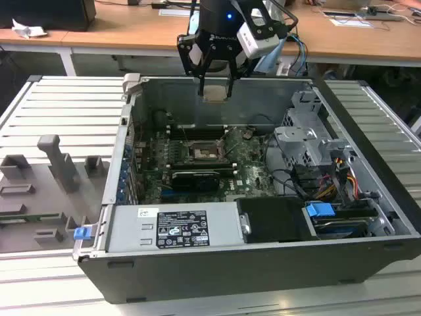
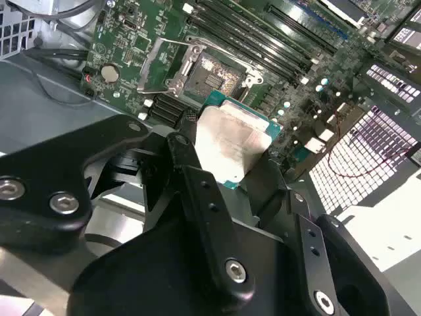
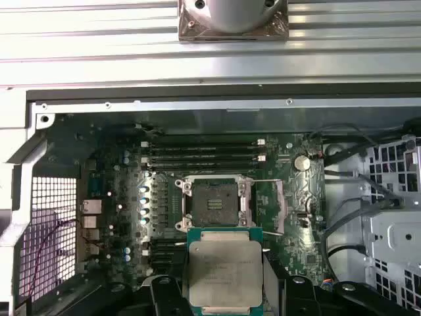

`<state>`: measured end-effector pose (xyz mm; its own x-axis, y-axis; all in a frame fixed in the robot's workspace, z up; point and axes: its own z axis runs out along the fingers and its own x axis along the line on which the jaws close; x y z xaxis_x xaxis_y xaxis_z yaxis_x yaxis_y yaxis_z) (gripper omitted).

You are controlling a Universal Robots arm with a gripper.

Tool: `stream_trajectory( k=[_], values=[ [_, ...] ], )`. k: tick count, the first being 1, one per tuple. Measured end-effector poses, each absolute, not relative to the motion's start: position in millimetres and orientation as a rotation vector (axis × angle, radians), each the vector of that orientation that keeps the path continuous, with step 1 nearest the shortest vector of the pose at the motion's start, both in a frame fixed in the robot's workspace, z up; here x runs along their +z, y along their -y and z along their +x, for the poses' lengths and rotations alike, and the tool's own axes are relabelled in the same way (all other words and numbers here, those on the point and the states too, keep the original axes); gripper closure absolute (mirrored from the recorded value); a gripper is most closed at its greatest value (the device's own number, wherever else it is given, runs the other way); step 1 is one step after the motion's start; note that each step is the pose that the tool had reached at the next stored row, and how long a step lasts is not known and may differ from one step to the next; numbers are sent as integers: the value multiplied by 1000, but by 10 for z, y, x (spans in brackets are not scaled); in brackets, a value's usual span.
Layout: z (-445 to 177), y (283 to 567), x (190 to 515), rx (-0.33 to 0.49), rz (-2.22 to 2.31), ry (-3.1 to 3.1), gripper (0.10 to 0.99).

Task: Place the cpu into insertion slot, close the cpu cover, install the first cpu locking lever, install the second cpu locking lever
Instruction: 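Place the cpu into insertion slot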

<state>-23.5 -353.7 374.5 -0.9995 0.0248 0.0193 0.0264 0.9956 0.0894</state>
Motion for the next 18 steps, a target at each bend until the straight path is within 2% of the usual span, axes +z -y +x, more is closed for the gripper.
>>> stream_trajectory(
  k=[18],
  values=[
    [-235, 3537, 3744, -141, -120, 3120, 549]
  ],
)
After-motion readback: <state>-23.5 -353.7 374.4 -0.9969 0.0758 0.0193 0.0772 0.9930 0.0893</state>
